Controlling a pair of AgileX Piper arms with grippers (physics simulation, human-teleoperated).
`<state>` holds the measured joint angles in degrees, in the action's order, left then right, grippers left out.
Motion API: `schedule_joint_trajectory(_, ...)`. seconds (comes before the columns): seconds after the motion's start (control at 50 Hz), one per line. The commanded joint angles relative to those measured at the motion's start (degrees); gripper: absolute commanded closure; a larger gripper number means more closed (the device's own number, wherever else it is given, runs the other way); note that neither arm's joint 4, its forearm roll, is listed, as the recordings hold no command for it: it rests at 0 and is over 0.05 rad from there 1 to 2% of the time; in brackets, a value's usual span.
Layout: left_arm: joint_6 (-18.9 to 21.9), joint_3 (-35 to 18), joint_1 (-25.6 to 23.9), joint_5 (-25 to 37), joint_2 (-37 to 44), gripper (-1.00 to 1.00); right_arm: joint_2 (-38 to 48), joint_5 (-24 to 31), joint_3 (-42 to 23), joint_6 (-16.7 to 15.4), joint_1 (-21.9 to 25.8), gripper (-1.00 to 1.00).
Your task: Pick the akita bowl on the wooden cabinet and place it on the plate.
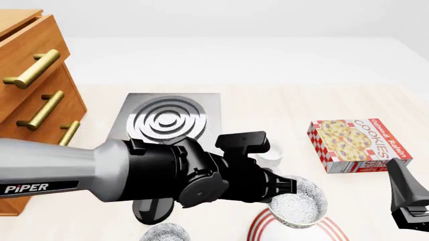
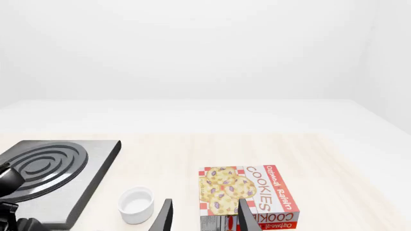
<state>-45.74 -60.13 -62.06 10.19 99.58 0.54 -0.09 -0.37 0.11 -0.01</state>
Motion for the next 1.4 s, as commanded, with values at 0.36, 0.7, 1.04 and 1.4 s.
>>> schedule_joint_trajectory(0.36, -0.86, -0.23, -1.41, -1.79, 1.88, 1.0, 0.02, 0.0, 0.0, 0.0, 0.0, -1.0)
schedule_joint_trajectory(0.7, -1.64, 0.2, -1.57, -3.01, 3.17, 1.0, 0.0, 0.0, 0.0, -0.02, 0.0, -1.0)
schedule_joint_trajectory(1.04, -2.55, 0.62, -2.36, -4.2, 4.4, 1.0, 0.0, 0.0, 0.0, 0.0, 0.0, -1.0)
schedule_joint_trajectory(1.4, -3.36, 0.73, -3.27, -5.23, 5.75, 1.0, 0.01, 0.0, 0.0, 0.0, 0.0, -1.0)
